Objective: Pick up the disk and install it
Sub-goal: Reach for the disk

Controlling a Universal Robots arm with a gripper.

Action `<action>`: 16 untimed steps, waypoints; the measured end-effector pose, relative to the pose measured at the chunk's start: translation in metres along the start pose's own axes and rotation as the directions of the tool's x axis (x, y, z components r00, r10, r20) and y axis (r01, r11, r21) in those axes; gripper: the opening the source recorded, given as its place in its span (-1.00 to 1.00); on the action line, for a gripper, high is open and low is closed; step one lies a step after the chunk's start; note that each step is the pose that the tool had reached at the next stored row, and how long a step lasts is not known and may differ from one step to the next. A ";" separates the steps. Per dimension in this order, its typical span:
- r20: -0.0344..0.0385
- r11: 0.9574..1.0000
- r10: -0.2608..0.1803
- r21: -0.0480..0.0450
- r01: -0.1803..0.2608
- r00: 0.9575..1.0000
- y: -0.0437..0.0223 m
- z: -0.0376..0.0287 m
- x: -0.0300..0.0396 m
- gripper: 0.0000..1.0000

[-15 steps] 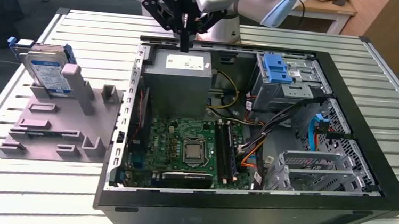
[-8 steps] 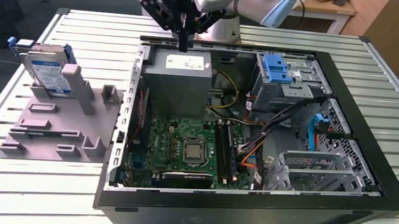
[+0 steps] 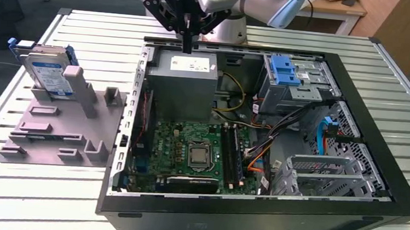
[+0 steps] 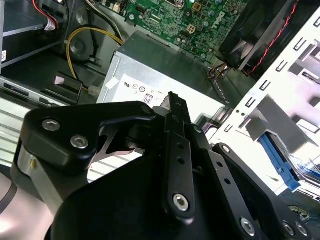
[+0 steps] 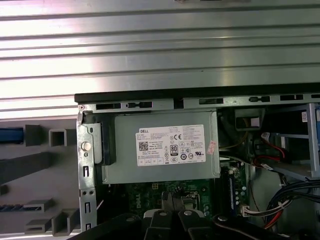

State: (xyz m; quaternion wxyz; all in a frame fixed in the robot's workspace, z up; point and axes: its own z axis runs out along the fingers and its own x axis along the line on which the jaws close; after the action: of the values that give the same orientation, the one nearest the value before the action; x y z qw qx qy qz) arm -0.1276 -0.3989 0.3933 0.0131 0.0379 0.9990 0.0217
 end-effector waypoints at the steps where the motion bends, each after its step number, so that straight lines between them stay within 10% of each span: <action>1: 0.000 1.000 0.000 0.000 0.000 1.000 0.0000 0.0000 0.0002 -0.79; 16: 0.000 1.000 0.000 0.000 0.000 1.000 -0.0005 -0.0002 0.0060 -0.79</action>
State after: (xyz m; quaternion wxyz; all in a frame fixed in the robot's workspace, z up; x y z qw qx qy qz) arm -0.1336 -0.3989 0.3933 0.0131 0.0378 0.9990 0.0217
